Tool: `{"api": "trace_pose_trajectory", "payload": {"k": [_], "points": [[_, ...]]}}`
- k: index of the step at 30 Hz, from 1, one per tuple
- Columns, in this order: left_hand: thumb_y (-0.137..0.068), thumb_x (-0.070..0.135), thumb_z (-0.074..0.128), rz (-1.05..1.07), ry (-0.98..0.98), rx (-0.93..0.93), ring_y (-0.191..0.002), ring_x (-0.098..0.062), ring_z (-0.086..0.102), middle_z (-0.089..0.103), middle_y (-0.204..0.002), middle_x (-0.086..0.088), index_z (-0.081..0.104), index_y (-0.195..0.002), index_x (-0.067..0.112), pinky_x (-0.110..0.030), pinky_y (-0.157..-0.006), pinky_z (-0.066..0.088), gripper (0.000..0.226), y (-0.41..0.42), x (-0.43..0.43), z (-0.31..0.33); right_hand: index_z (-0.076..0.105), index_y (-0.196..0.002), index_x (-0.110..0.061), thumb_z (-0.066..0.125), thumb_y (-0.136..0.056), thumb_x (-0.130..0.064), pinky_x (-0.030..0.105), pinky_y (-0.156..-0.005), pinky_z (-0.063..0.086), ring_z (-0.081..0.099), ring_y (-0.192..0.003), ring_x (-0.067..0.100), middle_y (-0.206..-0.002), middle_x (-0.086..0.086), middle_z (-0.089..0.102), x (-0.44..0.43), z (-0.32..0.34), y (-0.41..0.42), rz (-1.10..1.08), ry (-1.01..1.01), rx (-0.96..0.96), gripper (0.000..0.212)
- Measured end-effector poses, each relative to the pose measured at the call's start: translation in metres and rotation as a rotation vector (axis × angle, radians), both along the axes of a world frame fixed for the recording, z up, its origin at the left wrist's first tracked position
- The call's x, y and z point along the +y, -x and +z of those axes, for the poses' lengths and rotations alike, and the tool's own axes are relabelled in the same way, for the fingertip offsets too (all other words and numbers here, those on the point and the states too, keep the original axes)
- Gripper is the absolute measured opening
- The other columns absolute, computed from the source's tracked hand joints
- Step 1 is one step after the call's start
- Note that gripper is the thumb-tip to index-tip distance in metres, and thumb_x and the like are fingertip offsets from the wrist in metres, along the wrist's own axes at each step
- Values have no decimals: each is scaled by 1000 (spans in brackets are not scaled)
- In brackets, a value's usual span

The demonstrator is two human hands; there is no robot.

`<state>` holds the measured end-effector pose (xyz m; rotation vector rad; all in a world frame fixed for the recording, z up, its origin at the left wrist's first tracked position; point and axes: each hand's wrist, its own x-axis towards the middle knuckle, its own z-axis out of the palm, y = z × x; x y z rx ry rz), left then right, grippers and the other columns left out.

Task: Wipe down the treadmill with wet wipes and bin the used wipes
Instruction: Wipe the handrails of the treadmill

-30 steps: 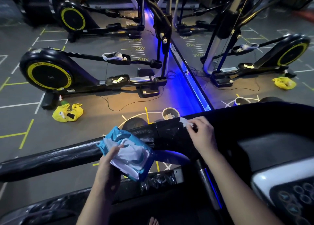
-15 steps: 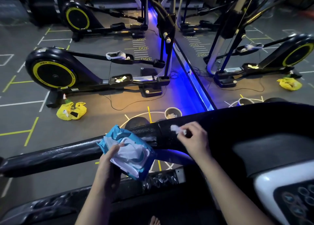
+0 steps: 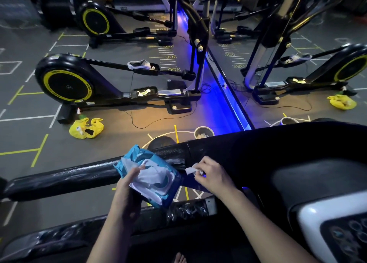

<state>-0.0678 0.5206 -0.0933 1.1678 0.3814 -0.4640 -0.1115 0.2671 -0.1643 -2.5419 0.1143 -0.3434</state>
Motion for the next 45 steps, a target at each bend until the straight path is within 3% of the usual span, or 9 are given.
{"api": "trace_pose_trajectory", "payload": {"k": [3, 7, 12, 15, 23, 29, 33, 40, 45], "points": [[-89, 24, 67, -21, -2, -17, -81, -28, 69, 78, -93, -12, 76, -98, 13, -38, -75, 46, 17, 1, 2, 5, 77, -89, -11, 69, -79, -7, 24, -67, 50, 60, -72, 11, -87, -5, 61, -3, 15, -4, -129, -166, -84, 14], [-89, 24, 66, -1, -1, 6, -83, -27, 69, 76, -97, -13, 77, -98, 12, -39, -76, 48, 19, 2, 3, 4, 77, -104, -7, 68, -84, 2, 21, -74, 50, 62, -81, 16, -95, 4, 65, -21, 43, -24, -347, -100, -293, 23], [-68, 36, 74, -39, -25, 1, -83, -28, 69, 77, -97, -13, 84, -83, 19, -39, -75, 46, 25, 3, 3, 4, 77, -107, -9, 68, -83, 6, 32, -76, 55, 59, -88, 25, -100, 5, 64, -27, 29, -38, -118, 135, -153, 30], [-53, 43, 80, -47, -28, -17, -87, -31, 71, 78, -101, -17, 78, -101, 12, -39, -76, 47, 57, 5, 2, 6, 75, -98, -9, 71, -77, 7, 35, -70, 55, 56, -84, 24, -97, 3, 64, -15, 14, -31, -23, 197, -156, 27], [-67, 37, 75, -23, -14, -43, -98, -41, 68, 70, -122, -33, 73, -115, 3, -40, -76, 46, 58, 2, 9, -2, 69, -73, -14, 61, -77, -13, 33, -60, 52, 58, -70, 18, -80, -2, 57, 1, -2, 7, -70, 145, -186, 9], [-73, 35, 69, -15, -3, -36, -102, -41, 70, 73, -121, -28, 73, -119, 3, -42, -83, 49, 56, 1, 11, -8, 73, -83, -12, 74, -72, 5, 27, -60, 50, 62, -65, 18, -85, 1, 65, -17, 25, 7, -414, -33, -351, 20], [-72, 35, 69, -27, -17, -42, -102, -39, 71, 74, -121, -26, 75, -115, 4, -42, -84, 49, 53, 4, 10, -7, 77, -92, -9, 71, -77, 7, 31, -73, 54, 64, -78, 23, -91, 2, 70, -31, 30, -2, -403, 84, -432, 23], [-62, 41, 77, -35, -53, -32, -107, -43, 71, 76, -117, -23, 76, -118, 6, -42, -82, 49, 65, 6, 12, -9, 72, -90, -13, 54, -89, -6, 32, -75, 54, 57, -85, 20, -95, 0, 63, 2, -17, 11, -11, 294, -225, 19], [-73, 39, 73, -23, -65, -23, -114, -45, 70, 75, -120, -23, 76, -121, 11, -51, -102, 48, 56, 5, 15, -10, 68, -72, -14, 82, -74, -13, 31, -64, 52, 54, -74, 16, -81, -4, 55, 5, -26, 32, -78, 232, -52, 14]]}}
